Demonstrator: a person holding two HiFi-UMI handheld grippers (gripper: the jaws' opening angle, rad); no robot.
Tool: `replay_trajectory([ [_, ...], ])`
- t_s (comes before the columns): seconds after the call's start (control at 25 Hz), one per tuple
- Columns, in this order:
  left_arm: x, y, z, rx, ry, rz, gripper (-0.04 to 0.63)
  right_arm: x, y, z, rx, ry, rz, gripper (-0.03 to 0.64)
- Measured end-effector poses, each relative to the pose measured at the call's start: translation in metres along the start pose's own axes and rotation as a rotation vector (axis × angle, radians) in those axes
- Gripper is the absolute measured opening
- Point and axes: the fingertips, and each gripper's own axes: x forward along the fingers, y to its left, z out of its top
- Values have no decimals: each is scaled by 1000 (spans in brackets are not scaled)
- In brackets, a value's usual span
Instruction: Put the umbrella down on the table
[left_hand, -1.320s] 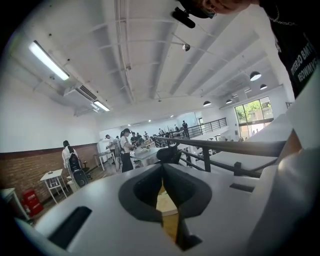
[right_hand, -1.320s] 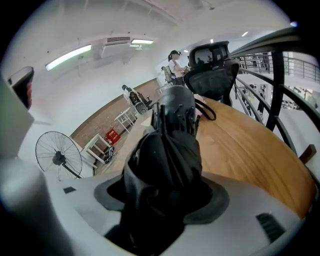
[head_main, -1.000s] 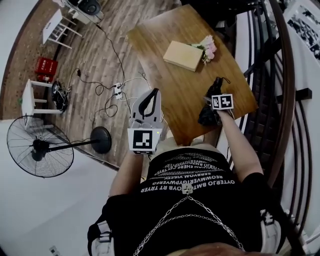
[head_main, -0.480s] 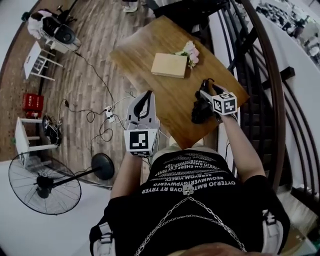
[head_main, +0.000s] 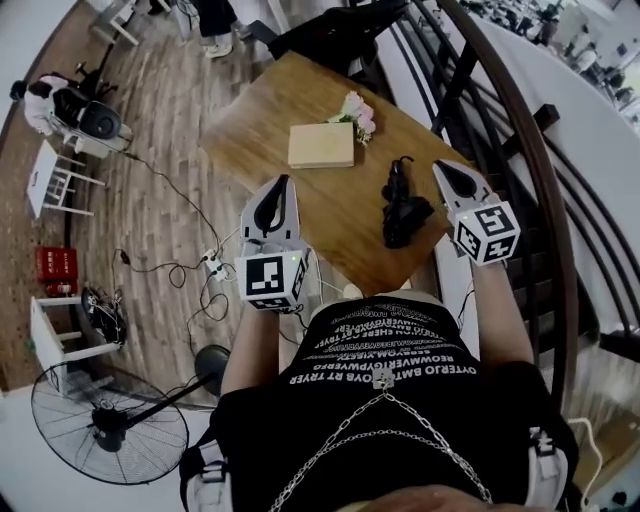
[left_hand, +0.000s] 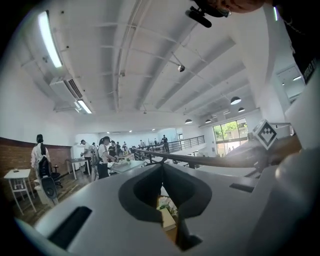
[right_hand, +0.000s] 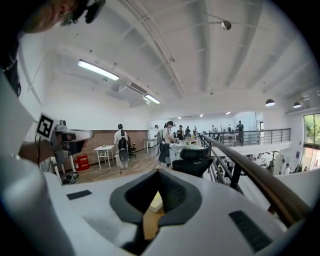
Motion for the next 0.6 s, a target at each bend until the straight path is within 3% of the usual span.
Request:
replay_trajectory([
  [0.24, 3, 5, 13, -20, -39, -69, 31, -42, 8, 52, -63, -105, -110, 15],
  [0.4, 1, 3, 20, 8, -74, -89, 29, -51, 12, 56, -52, -116, -137, 15],
  [0.6, 0, 0, 15, -20, -83, -122, 29, -54, 18, 49, -38, -115, -148, 15],
])
